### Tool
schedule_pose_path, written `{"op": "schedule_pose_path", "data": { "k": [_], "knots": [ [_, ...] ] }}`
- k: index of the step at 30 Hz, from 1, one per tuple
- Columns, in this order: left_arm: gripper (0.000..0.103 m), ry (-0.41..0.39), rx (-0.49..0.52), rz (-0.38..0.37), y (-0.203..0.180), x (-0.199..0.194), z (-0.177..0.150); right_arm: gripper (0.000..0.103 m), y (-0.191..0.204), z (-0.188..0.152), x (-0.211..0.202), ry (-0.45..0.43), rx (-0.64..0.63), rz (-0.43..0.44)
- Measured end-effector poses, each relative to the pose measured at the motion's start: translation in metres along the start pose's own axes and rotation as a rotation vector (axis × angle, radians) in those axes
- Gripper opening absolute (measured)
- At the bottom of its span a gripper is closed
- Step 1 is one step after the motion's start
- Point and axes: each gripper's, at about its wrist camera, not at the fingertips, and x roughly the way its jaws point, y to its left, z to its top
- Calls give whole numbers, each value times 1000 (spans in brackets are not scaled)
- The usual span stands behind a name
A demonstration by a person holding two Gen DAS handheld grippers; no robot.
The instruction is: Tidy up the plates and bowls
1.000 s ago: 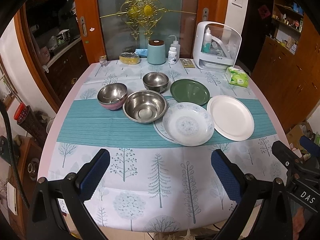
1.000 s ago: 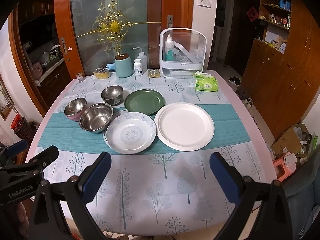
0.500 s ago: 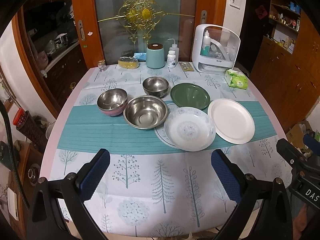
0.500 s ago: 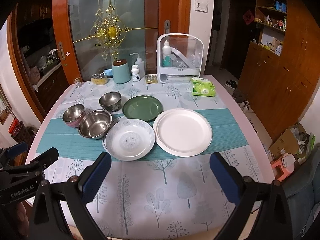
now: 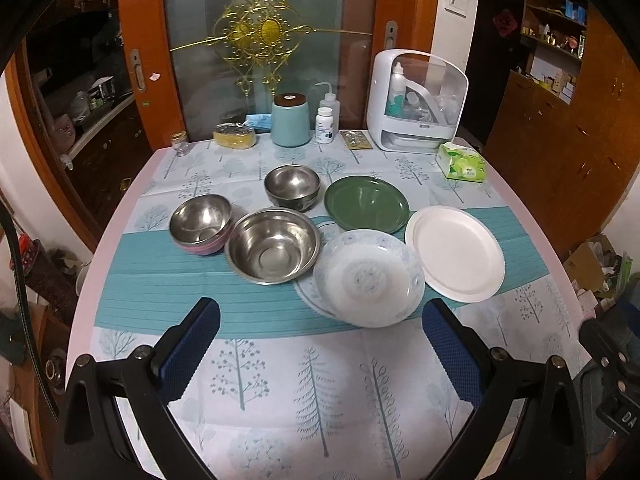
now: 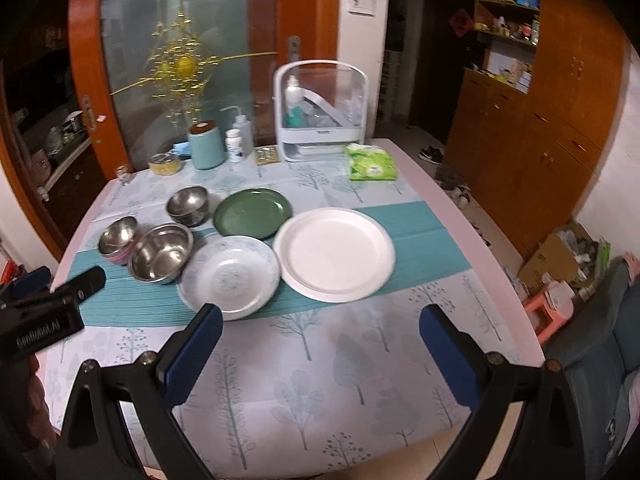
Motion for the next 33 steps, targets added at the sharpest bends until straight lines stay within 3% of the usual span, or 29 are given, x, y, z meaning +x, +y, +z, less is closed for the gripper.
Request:
{"op": "schedule_pose_path", "data": {
  "k": [5, 14, 22, 26, 33],
  "knots": [
    [101, 21, 5, 9, -15, 25, 15, 99, -25, -1, 16, 19, 31, -46],
    [101, 77, 9, 64, -65, 84, 45, 99, -77, 20, 79, 84, 38, -26],
    [101, 146, -16, 104, -110, 154, 72, 99, -124, 53, 163, 153, 2, 5],
    [101, 177, -1, 122, -127, 188, 79, 92, -139, 67, 207, 187, -34, 23],
    [101, 290, 67, 89, -147, 256, 86, 86, -153, 76, 278, 294, -41, 118]
  ]
}}
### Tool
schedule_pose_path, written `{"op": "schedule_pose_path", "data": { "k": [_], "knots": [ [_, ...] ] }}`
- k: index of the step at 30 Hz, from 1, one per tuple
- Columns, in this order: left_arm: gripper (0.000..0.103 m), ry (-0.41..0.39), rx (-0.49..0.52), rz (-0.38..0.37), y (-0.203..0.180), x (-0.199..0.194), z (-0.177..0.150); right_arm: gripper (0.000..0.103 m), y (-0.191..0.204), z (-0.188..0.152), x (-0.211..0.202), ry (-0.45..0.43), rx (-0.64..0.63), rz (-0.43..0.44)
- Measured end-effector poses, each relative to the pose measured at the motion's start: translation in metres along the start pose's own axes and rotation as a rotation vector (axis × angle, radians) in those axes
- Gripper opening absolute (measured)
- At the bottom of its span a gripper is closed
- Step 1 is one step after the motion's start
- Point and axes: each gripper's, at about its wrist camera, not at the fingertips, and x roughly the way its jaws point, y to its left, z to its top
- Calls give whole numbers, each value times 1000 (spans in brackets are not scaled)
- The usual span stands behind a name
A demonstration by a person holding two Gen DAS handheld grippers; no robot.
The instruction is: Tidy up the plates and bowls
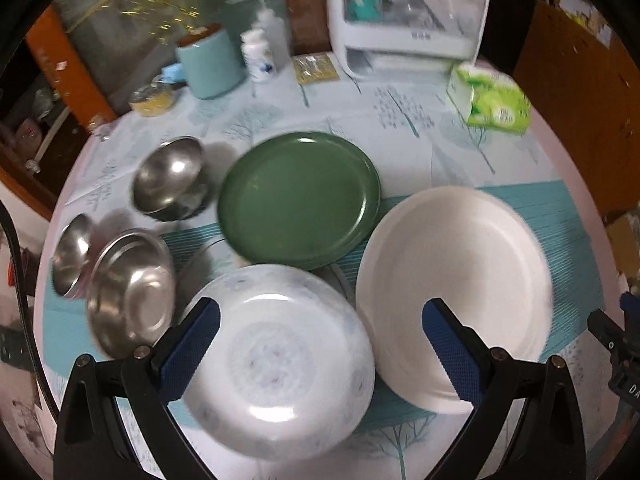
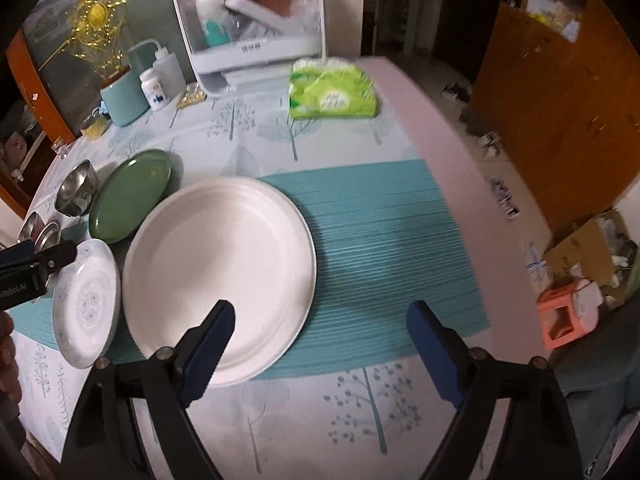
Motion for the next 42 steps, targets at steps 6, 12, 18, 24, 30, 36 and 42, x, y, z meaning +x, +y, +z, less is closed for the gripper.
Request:
{"op": "schedule_pose_path", "data": {
  "k": [6, 12, 18, 24, 30, 36, 42],
  "knots": [
    [101, 101, 40, -43, 0, 43, 18, 75, -13, 3, 45, 108, 12, 93],
    [94, 234, 38, -219, 4, 74, 29, 65, -22, 0, 70, 186, 40, 174],
    [81, 332, 9, -305, 8, 94, 38, 63, -28, 3, 78, 222, 57, 241],
    [73, 388, -2, -376, 15, 94, 47, 58, -34, 7, 86, 260, 100, 300],
    [71, 411, 21, -392, 11, 94, 51, 58, -33, 9, 88, 264, 95, 303],
    [65, 396, 41, -405, 3, 91, 57, 58, -32, 9, 89, 270, 93, 307],
    [65, 440, 63, -403, -7, 108, 60, 52, -31, 10, 94, 280, 89, 304]
  ]
}}
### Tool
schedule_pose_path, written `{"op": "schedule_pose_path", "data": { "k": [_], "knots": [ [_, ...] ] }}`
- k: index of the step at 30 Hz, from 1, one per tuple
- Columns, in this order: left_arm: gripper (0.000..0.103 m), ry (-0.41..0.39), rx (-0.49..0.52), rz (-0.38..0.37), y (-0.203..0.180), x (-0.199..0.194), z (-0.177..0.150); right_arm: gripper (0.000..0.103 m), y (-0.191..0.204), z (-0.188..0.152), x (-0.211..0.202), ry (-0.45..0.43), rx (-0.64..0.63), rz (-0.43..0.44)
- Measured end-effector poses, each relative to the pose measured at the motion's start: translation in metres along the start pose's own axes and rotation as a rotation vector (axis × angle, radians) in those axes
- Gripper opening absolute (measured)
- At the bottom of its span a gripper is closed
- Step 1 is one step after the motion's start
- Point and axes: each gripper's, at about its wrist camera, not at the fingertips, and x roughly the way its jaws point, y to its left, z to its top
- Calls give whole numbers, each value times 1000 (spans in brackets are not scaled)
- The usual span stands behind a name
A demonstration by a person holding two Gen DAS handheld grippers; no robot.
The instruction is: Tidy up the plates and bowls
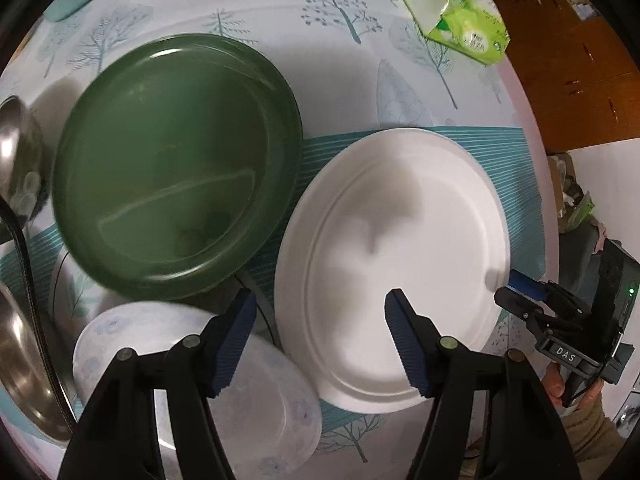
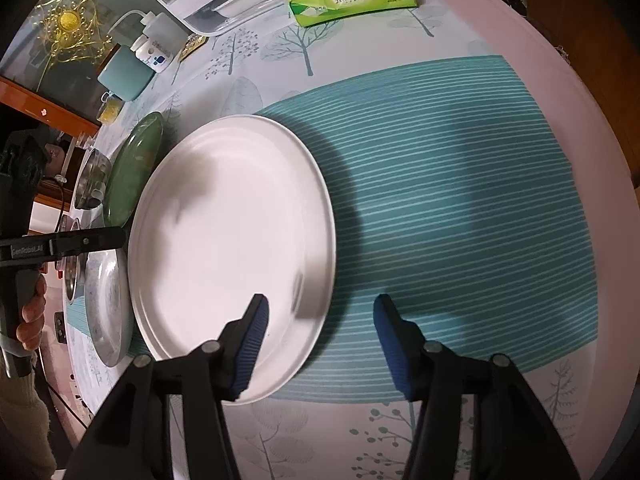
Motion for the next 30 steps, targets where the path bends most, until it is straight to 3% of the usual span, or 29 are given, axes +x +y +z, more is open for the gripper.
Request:
{"op": "schedule_pose_path", "data": {
  "k": [4, 7, 10, 14, 18, 23, 30],
  "knots": [
    [63, 33, 1, 15, 4, 11, 5, 47, 0, 1, 3, 8, 2, 11],
    [59, 56, 21, 22, 2, 17, 5, 36, 0, 3, 6, 24, 2, 24],
    [47, 94, 51, 23, -2, 25, 3, 21, 1, 5, 7, 31, -4, 38],
    [43, 93, 90, 65, -7, 28, -2, 21, 2, 6, 6, 24, -7, 30],
    [27, 89, 55, 28, -1, 22, -6, 21, 0, 6, 2, 9, -14, -6],
    [26, 46, 55, -18, -3, 0, -19, 19, -8, 8, -11, -1, 7, 14],
    [26, 20, 106, -35, -30, -35, -57, 19, -6, -2, -53, -43, -22, -35]
  ]
}}
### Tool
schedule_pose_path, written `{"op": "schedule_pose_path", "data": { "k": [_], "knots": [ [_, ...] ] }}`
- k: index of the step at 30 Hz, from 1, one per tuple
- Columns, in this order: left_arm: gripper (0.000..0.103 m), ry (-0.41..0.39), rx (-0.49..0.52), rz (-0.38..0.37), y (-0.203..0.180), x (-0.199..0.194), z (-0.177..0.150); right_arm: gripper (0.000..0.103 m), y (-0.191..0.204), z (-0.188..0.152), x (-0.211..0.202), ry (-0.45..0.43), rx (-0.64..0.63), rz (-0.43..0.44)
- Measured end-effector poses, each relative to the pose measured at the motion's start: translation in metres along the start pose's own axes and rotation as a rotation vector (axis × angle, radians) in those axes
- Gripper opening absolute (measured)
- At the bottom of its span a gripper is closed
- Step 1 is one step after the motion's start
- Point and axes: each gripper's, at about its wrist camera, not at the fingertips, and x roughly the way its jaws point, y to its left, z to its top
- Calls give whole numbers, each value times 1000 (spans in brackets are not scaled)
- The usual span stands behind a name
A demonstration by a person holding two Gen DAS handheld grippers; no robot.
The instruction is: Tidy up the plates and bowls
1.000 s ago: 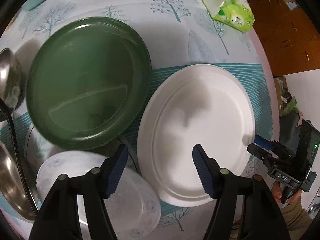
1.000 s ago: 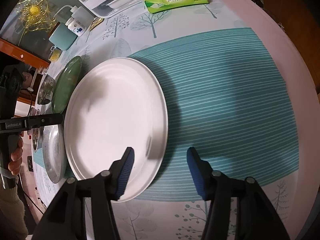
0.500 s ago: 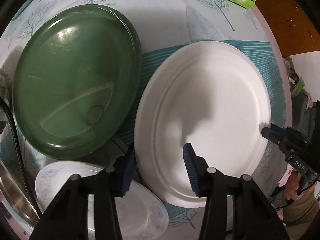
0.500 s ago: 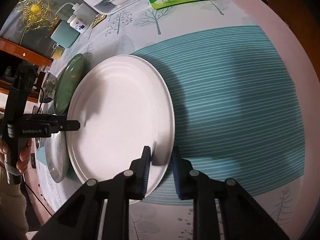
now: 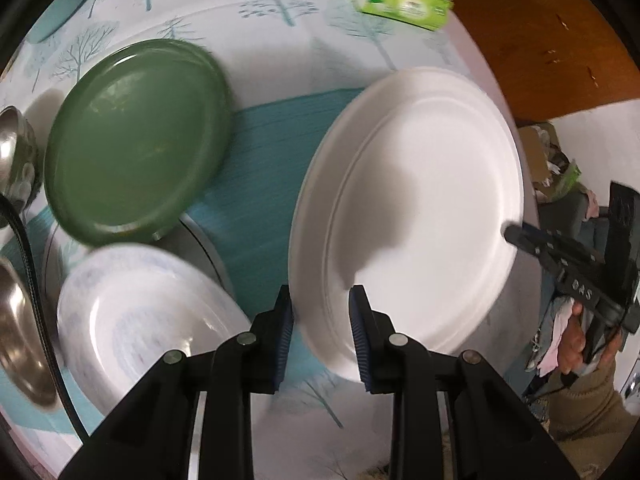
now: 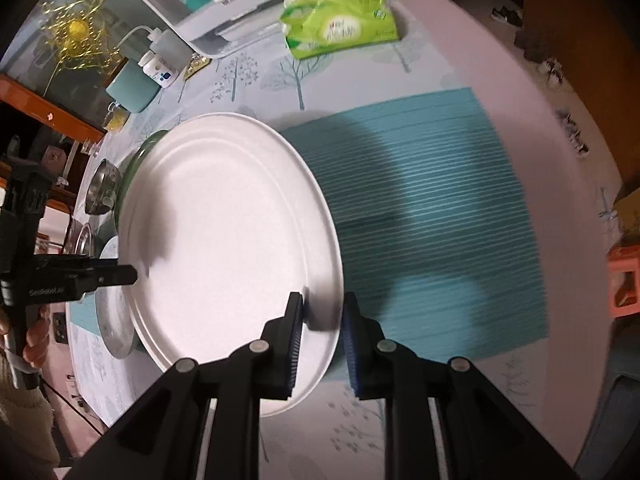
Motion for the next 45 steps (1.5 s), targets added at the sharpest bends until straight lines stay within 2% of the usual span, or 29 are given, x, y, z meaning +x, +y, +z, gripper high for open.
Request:
{"op": "schedule_pose_path", "data": {
  "k": [4, 9, 16, 19, 23, 30, 37, 45],
  "knots": [
    [26, 3, 27, -11, -17, -13, -36, 19, -1, -13, -25, -9, -20, -25],
    [26, 26, 47, -3, -23, -13, -83, 20, 2, -40, -42, 24, -59, -60],
    [26, 75, -3, -29, -6, 6, -147, 21, 7, -77, -25, 122, -92, -100],
    [26, 100, -43, -48, 6, 19, -164, 21, 7, -90, -14, 167, -95, -107],
    [26, 124, -76, -37, 22, 35, -168, 21, 9, -104, 3, 216, -102, -118],
    [26, 137, -79, -2, 19, 49, -180, 22, 17, -114, 23, 261, -129, -154],
    [26, 128, -99, 15, -19, 71, -171, 22, 23, -115, 30, 271, -141, -155],
    [27, 122, -105, 35, -31, 72, -177, 22, 32, -117, 31, 268, -171, -157]
  ]
}}
